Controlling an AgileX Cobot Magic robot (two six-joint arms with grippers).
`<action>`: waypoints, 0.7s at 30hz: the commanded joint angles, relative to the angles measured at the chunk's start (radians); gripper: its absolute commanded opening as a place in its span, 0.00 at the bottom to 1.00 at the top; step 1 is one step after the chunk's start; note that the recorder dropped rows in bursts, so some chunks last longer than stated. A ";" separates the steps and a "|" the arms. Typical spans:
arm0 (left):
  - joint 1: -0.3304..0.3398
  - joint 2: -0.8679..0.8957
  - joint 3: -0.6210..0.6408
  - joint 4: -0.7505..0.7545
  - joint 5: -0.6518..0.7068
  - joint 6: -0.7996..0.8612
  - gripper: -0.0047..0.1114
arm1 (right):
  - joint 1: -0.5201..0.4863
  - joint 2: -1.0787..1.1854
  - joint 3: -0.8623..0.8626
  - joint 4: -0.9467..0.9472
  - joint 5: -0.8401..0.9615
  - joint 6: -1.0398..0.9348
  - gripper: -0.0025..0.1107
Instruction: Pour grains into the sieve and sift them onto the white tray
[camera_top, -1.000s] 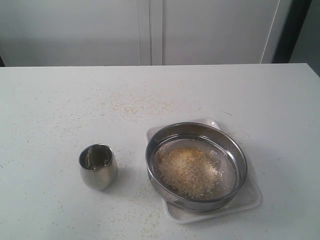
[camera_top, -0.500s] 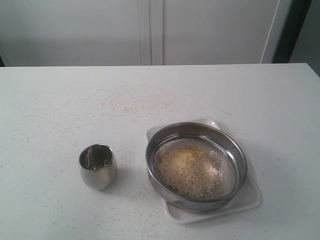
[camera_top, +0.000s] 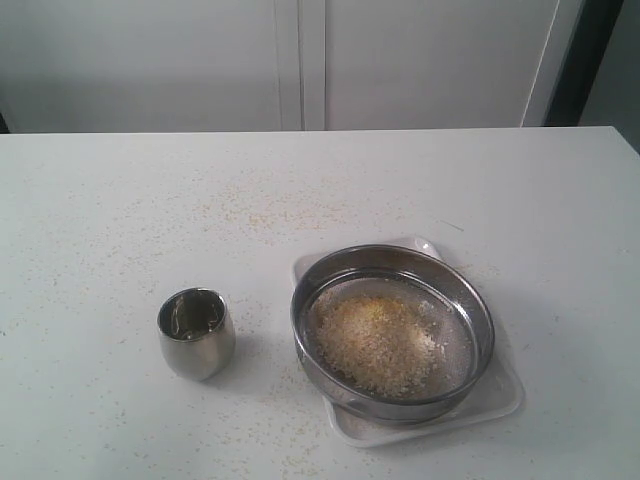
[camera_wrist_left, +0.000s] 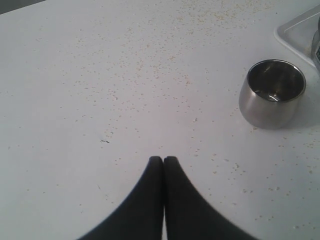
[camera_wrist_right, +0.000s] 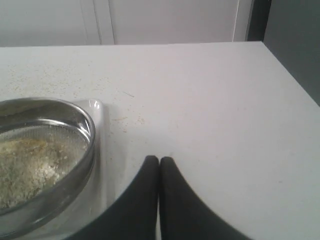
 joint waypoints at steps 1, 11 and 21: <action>-0.007 -0.007 0.007 -0.006 0.005 -0.001 0.04 | -0.003 -0.005 0.006 -0.002 -0.135 0.004 0.02; -0.007 -0.007 0.007 -0.006 0.005 -0.001 0.04 | -0.003 -0.005 0.006 -0.002 -0.401 0.004 0.02; -0.006 -0.007 0.007 -0.006 0.007 -0.001 0.04 | -0.003 -0.005 0.006 -0.002 -0.399 0.004 0.02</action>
